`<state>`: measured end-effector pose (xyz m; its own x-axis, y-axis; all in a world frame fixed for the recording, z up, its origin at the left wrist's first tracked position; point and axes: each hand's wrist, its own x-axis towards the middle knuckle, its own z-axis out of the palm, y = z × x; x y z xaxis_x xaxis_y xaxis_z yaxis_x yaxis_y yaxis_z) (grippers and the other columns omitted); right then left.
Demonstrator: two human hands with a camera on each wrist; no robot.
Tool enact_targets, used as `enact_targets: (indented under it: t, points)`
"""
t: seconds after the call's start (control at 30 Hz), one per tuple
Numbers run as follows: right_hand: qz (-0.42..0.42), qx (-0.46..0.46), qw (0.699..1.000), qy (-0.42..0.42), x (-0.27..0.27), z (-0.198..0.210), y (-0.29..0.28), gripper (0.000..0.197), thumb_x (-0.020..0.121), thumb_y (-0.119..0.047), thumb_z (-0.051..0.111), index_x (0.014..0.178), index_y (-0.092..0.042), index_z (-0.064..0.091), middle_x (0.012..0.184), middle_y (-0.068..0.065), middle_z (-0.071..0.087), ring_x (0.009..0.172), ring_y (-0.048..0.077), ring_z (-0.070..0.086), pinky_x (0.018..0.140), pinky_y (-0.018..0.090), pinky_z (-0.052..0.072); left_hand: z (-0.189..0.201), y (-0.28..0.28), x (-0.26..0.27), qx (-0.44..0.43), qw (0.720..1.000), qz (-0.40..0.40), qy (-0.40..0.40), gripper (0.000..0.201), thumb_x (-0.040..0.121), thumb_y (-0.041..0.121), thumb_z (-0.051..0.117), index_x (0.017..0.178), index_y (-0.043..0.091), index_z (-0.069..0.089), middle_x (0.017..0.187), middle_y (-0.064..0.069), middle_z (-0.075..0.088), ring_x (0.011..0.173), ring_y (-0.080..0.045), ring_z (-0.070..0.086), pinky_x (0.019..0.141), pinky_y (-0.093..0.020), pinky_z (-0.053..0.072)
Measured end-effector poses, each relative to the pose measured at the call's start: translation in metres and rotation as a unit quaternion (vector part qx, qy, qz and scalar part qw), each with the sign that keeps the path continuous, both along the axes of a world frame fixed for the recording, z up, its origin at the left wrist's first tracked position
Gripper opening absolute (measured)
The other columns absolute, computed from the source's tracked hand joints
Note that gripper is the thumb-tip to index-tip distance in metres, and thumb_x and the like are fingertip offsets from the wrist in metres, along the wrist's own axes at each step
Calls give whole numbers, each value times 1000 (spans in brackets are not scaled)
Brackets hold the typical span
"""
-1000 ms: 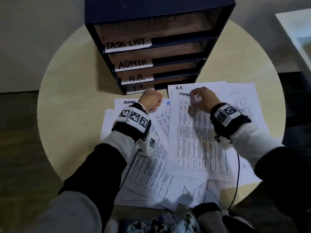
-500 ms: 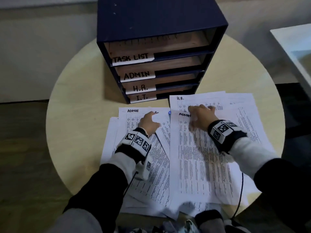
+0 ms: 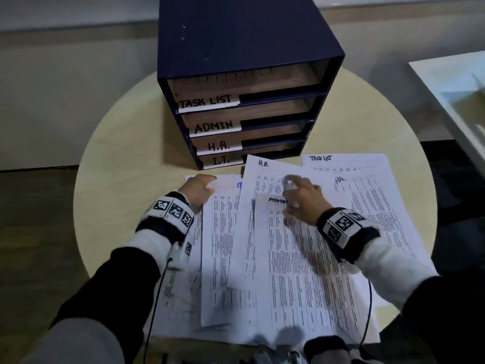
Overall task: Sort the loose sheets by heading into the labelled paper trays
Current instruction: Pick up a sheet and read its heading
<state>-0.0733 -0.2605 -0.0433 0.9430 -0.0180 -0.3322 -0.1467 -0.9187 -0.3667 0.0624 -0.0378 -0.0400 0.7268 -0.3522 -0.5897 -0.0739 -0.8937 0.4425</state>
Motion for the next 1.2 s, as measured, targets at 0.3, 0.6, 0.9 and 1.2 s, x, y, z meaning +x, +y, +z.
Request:
enact_targets:
  t: [0.3, 0.6, 0.9, 1.2]
  points:
    - [-50, -49, 998, 7, 37, 5, -4, 26, 80, -21, 67, 104, -13, 66, 144, 6, 34, 136, 22, 22, 113, 51, 9, -14, 3, -14, -34, 999, 16, 6, 40, 96, 15, 47, 135, 4, 45, 143, -15, 42, 131, -30, 41, 106, -33, 33]
    - [86, -35, 968, -234, -4, -14, 21, 24, 57, -6, 84, 77, -13, 72, 70, 1, 67, 62, 20, 62, 65, 31, 47, -21, -11, -30, -173, 972, 155, -33, 40, 91, -6, 33, 124, 16, 41, 133, -9, 45, 65, -24, 46, 50, -25, 37]
    - [68, -20, 973, -219, -32, -17, 42, 26, 46, -8, 86, 65, -19, 72, 85, -4, 72, 77, 21, 67, 65, 33, 49, -8, -16, -42, -239, 949, 204, -4, 44, 82, -12, 25, 93, 10, 61, 129, -39, 44, 23, -3, 29, 30, -12, 21]
    - [1, -46, 989, -144, -33, -25, 40, 18, 73, -3, 68, 90, -8, 65, 95, 7, 70, 92, 27, 65, 93, 47, 38, -30, -9, -51, -264, 946, 165, 95, 20, 88, 37, 59, 85, 20, 68, 121, -2, 58, 125, -18, 43, 115, -44, 24]
